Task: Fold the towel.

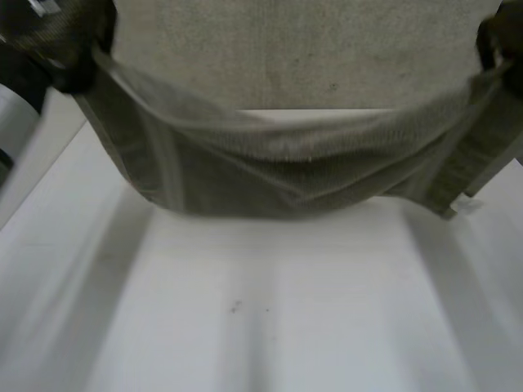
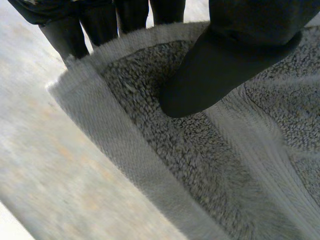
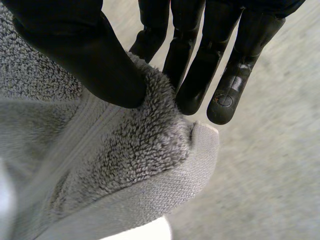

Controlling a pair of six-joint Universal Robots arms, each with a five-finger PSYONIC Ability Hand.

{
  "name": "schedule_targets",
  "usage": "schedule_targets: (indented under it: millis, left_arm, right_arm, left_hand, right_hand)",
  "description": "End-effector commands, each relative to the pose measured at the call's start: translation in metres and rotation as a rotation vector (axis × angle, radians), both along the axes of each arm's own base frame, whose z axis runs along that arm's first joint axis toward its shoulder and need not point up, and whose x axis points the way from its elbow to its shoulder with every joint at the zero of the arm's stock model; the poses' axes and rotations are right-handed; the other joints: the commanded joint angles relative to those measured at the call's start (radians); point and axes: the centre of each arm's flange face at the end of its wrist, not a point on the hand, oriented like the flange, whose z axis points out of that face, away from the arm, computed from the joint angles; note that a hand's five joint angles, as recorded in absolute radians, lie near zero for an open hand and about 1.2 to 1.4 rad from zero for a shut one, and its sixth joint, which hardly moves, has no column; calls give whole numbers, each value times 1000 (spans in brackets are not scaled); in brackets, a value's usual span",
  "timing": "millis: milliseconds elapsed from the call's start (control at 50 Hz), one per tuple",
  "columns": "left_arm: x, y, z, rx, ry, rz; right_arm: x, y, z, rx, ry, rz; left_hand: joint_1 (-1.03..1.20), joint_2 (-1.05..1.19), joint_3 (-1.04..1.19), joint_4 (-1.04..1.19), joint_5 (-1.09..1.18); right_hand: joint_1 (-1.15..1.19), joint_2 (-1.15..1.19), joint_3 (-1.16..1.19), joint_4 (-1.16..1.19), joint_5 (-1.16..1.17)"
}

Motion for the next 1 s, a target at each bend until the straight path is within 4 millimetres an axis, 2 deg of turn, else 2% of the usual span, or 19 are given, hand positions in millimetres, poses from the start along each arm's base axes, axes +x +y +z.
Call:
schedule_targets:
  millis: [20,140,180,280,360,460,500,520,600,660,740,840,880,900,920,940,960,980,1000]
  left_arm:
    - [14,9,34,-13,76,15]
    - [18,-8,3,125,43,46]
    - [13,-28,-39,273,3,54]
    - [6,-55,-80,398,-29,58]
    - [1,-81,-87,397,-32,62]
    - [-11,-112,-48,251,18,60]
    - [-16,-121,1,97,80,46]
    - [-16,-121,1,96,81,46]
    - [-20,-113,68,-80,230,-11]
    - [-15,-107,92,-113,334,-27]
    - [-12,-105,91,-77,391,-33]
    - [-10,-107,42,127,356,-1]
    - [-8,-106,-7,285,308,33]
    - [-8,-106,-7,286,308,33]
    - [-7,-104,-35,366,284,47]
    - [-7,-103,-35,367,284,48]
    - [-6,-100,-62,444,260,55]
    - [-6,-94,-90,515,232,56]
    - [-6,-94,-90,516,232,56]
  right_arm:
    - [0,14,16,39,15,23]
    - [4,4,-28,237,87,62]
    - [6,-4,-54,322,153,74]
    - [10,-23,-79,382,160,87]
    - [19,-47,-82,320,113,84]
    - [34,-81,-61,88,-21,38]
    - [35,-98,-30,-129,-126,-8]
    - [35,-98,-30,-130,-126,-8]
    - [35,-95,21,-415,-258,-29]
    - [33,-82,38,-485,-289,-15]
    - [33,-73,33,-459,-278,1]
    - [38,-65,-10,-278,-218,53]
    - [41,-56,-48,-88,-176,86]
    - [41,-56,-49,-87,-176,87]
    - [42,-52,-69,1,-149,94]
    - [41,-49,-94,98,-110,92]
    - [41,-48,-94,99,-110,92]
    - [40,-45,-122,191,-58,87]
    - [40,-45,-123,192,-57,87]
  left_hand:
    - [209,182,181,179,195]
    - [209,182,181,179,195]
    - [209,182,181,179,195]
    - [209,182,181,179,195]
    - [209,182,181,179,195]
    - [209,182,181,179,195]
    - [209,182,181,179,195]
    - [209,182,181,179,195]
    - [209,182,181,179,195]
    - [209,182,181,179,195]
    - [209,182,181,179,195]
    - [209,182,181,179,195]
    - [209,182,181,179,195]
    - [209,182,181,179,195]
    - [209,182,181,179,195]
    - [209,182,181,179,195]
    - [209,182,181,179,195]
    - [209,182,181,179,195]
    - [209,182,181,179,195]
  right_hand:
    - [26,215,209,203,237]
    - [26,215,209,203,237]
    - [26,215,209,203,237]
    - [26,215,209,203,237]
    - [26,215,209,203,237]
    - [26,215,209,203,237]
    - [26,215,209,203,237]
    - [26,215,209,203,237]
    - [26,215,209,203,237]
    - [26,215,209,203,237]
    - [26,215,209,203,237]
    - [26,215,209,203,237]
    - [26,215,209,203,237]
    - [26,215,209,203,237]
    - [26,215,209,203,237]
    - [26,215,209,203,237]
    - [26,215,209,203,237]
    - [26,215,209,203,237]
    - [26,215,209,203,237]
